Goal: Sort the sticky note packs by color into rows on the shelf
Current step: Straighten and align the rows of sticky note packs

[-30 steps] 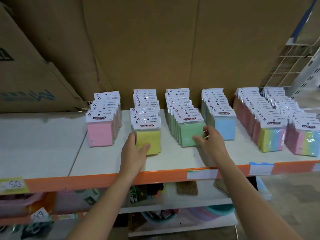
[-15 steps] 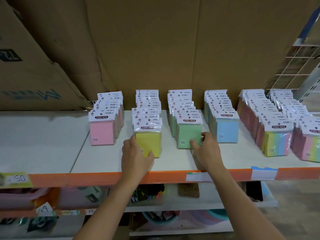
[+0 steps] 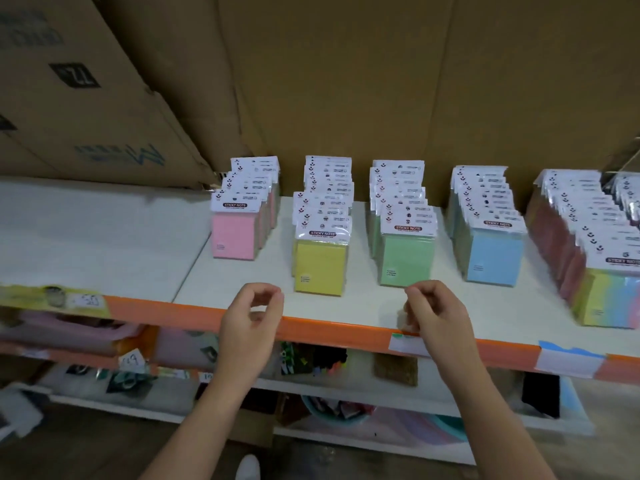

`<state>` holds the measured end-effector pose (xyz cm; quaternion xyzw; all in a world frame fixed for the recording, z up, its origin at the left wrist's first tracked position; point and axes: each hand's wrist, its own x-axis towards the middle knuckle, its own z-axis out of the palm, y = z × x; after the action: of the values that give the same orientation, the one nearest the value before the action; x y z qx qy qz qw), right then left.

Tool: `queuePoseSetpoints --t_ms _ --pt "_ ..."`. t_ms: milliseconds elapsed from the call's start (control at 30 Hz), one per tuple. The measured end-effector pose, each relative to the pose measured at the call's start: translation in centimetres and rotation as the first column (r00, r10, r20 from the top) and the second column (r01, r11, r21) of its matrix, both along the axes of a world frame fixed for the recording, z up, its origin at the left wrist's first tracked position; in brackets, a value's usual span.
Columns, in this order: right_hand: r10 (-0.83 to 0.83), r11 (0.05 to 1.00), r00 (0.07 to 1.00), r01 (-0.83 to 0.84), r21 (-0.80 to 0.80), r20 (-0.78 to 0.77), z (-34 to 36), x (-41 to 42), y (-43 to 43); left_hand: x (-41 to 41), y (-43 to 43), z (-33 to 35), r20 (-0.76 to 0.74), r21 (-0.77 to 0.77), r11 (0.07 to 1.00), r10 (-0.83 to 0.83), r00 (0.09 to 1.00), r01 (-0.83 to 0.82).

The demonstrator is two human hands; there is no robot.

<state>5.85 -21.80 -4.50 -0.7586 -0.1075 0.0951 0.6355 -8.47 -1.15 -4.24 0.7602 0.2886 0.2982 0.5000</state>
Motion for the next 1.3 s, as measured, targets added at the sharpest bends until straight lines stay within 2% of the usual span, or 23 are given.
queuePoseSetpoints --t_ms 100,367,700,867,967,1033,1167,1233,1300 --pt "0.037 0.999 0.999 -0.038 0.013 0.017 -0.1 -1.6 2.0 -1.6 2.1 0.3 0.023 -0.082 0.997 -0.012 1.0 0.014" --pt "0.01 1.0 0.999 -0.011 0.012 0.051 0.8 -5.5 11.7 -3.9 11.9 0.6 0.027 -0.139 0.982 -0.126 0.992 0.128" --pt "-0.103 0.995 0.984 0.104 0.0 0.148 1.8 -5.9 23.5 0.2 20.8 0.9 0.053 -0.172 0.935 -0.306 0.951 0.31" --pt "-0.149 0.977 0.972 0.174 -0.127 0.184 0.6 -3.5 26.7 3.9 21.5 -0.2 -0.026 -0.212 0.945 -0.259 0.965 0.248" --pt "-0.161 0.948 0.966 0.208 -0.242 0.201 -0.3 -2.2 27.7 5.1 21.1 -1.0 -0.109 -0.269 0.923 -0.315 0.943 0.277" --pt "-0.148 0.957 0.975 0.183 -0.224 0.164 -0.6 -1.8 28.3 5.5 20.7 -1.5 -0.114 -0.281 0.909 -0.35 0.93 0.308" --pt "-0.087 0.995 0.995 0.085 -0.055 -0.049 -1.2 -1.4 29.6 6.6 20.3 -2.0 -0.168 -0.199 0.941 -0.309 0.936 0.275" --pt "-0.069 0.996 0.996 0.065 -0.063 -0.053 -0.9 -1.3 29.9 7.2 20.4 -2.2 -0.162 -0.197 0.943 -0.3 0.94 0.267" --pt "-0.035 0.997 0.999 0.033 -0.068 -0.026 -0.6 -1.0 30.2 7.7 20.2 -2.2 -0.125 -0.29 0.916 -0.324 0.938 0.278"
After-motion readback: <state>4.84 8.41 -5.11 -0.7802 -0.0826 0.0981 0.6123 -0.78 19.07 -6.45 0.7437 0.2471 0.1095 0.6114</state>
